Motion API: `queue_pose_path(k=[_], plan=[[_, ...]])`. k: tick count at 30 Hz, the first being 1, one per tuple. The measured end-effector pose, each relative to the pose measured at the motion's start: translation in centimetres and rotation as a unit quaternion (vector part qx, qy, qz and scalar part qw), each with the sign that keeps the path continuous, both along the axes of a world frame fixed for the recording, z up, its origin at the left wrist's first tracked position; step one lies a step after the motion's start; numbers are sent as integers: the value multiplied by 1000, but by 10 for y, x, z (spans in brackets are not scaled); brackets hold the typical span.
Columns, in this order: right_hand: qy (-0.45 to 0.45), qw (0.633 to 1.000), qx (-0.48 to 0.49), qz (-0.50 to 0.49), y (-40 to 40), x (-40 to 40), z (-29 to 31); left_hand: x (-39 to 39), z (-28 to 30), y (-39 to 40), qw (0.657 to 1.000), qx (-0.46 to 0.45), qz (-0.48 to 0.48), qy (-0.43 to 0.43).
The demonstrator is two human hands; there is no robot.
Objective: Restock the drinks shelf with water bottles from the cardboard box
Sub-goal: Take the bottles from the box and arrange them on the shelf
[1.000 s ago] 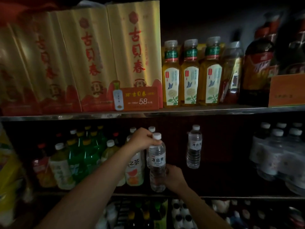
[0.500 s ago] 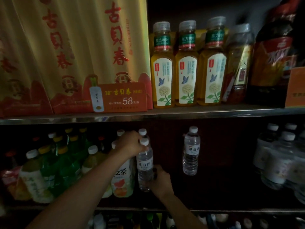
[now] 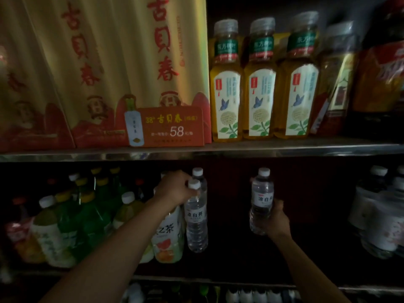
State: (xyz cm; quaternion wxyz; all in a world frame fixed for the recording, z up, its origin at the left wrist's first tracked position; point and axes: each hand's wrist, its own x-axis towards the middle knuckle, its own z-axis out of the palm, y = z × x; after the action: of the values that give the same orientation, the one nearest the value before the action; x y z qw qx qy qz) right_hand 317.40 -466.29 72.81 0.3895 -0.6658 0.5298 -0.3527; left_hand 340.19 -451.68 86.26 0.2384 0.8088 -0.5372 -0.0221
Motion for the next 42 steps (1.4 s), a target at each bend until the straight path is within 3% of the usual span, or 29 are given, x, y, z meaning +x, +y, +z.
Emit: queue_pose_path(k=[4,6,10,24,26,29,34,37,42], plan=[[6,999,15,-32,-8,3,-4,-2,6,3,1000,23,-4,-16],[34,999,24,-16,-11,4,-8,-4,6,3,999,29,1,-22],[6,999,35,11,-8,-3,-13,-6,3,3,999,38,3,-16],[34,993,-30,111,92,-23,-20,-30,10,25,998,-60,20,-21],[38,990,-25,132,109,-13,-22,-36,14,31,994,-103,-20,40],[36,984,-11,177,132,14,-23,-41,23,44,982,-51,-95,158],[24,979,-13,202,159,61,-25,-33,30,70,986,47,-147,68],[19,981,-28,191,165,78,-26,-25,28,74,991,43,-129,9],[22,983,-69,171,165,91,-27,-15,24,63,990,36,-134,-17]])
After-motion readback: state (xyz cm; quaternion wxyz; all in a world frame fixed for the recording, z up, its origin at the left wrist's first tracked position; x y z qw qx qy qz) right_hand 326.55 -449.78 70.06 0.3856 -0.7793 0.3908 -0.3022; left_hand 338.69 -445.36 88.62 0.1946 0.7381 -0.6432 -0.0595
